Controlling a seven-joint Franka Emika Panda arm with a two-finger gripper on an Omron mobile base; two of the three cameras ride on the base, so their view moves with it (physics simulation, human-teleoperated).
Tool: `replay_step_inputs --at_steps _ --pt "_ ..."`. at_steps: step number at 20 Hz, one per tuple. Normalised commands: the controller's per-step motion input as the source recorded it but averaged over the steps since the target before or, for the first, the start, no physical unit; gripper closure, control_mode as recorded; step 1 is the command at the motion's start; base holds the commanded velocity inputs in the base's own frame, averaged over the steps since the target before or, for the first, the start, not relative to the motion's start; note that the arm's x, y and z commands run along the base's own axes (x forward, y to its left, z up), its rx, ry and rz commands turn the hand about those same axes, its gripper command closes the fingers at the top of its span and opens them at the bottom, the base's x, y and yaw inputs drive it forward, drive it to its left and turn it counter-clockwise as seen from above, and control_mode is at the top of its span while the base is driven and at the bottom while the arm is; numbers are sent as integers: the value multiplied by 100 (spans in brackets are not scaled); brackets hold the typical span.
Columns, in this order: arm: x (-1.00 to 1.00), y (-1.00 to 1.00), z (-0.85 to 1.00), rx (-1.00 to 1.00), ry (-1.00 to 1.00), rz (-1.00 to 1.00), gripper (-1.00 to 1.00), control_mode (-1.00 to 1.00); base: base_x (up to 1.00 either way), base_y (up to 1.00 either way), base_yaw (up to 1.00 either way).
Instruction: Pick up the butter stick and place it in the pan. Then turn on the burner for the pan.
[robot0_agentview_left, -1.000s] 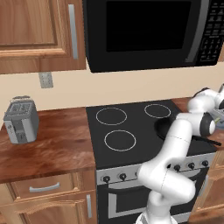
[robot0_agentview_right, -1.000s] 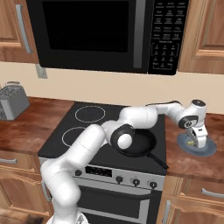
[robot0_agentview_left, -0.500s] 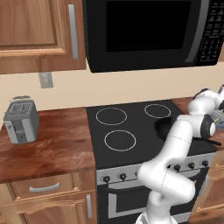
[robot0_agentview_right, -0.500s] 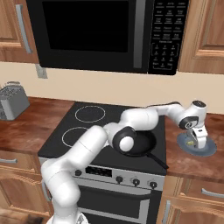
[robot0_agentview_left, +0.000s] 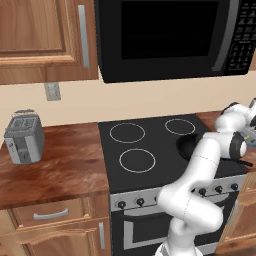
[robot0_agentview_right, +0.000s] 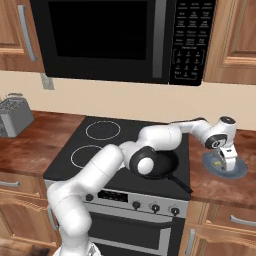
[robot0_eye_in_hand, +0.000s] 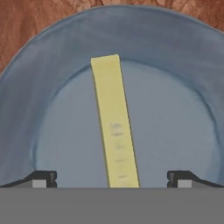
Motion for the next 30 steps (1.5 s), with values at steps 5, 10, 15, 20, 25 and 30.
replay_step_inputs --at_steps 5,10,15,20,25,30 --pt "0 0 -12 0 0 0 -100 -100 0 0 0" --pt "0 0 -12 0 0 0 100 -100 0 0 0" --pt "0 0 -18 0 0 0 100 -100 0 0 0" --pt "0 0 -23 0 0 0 100 -100 0 0 0" --pt "0 0 -4 0 0 0 100 -100 0 0 0" --pt "-7 4 18 0 0 0 100 -100 0 0 0"
